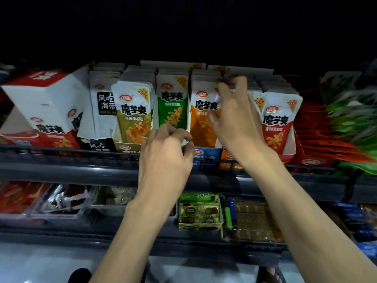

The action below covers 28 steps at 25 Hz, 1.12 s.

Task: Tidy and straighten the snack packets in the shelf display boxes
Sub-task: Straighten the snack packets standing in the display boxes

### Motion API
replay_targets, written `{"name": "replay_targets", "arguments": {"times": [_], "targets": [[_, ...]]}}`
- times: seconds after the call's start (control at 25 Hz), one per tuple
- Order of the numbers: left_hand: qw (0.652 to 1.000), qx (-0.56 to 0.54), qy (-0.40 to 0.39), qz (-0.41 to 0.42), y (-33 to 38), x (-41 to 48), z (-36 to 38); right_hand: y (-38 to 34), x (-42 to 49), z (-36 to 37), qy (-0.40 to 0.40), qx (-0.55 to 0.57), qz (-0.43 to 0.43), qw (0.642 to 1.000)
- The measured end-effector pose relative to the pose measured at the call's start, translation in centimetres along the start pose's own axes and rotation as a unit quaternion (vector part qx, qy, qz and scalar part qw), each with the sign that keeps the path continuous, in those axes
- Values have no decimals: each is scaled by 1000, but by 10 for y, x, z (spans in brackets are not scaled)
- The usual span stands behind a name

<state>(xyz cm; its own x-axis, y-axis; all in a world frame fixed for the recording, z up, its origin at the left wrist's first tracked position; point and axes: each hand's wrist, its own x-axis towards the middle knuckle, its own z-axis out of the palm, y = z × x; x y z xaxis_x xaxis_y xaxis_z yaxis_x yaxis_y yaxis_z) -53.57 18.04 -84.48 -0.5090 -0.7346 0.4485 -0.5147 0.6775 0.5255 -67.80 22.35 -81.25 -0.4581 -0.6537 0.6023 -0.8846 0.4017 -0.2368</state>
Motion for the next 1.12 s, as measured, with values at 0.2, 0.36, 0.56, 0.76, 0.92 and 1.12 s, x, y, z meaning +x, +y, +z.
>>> {"name": "replay_targets", "arguments": {"times": [0.2,0.36,0.56,0.76,0.92,1.12], "targets": [[1000,-1,-22,-2,-1,-2,-2,0,2,5,27,16,14,999],[999,-16,-25,-15,0,-3,-2,0,0,3,76,79,13,994],[999,-12,-30,-15,1,-2,0,7,0,1,118,92,7,989],[999,-11,-30,-14,2,-4,1,11,-3,12,141,51,-45,988],[1000,-15,-25,-12,2,-3,1,11,-2,15,127,111,9,986],[999,-24,-26,-12,1,-3,-1,12,2,14,154,200,42,967]]}}
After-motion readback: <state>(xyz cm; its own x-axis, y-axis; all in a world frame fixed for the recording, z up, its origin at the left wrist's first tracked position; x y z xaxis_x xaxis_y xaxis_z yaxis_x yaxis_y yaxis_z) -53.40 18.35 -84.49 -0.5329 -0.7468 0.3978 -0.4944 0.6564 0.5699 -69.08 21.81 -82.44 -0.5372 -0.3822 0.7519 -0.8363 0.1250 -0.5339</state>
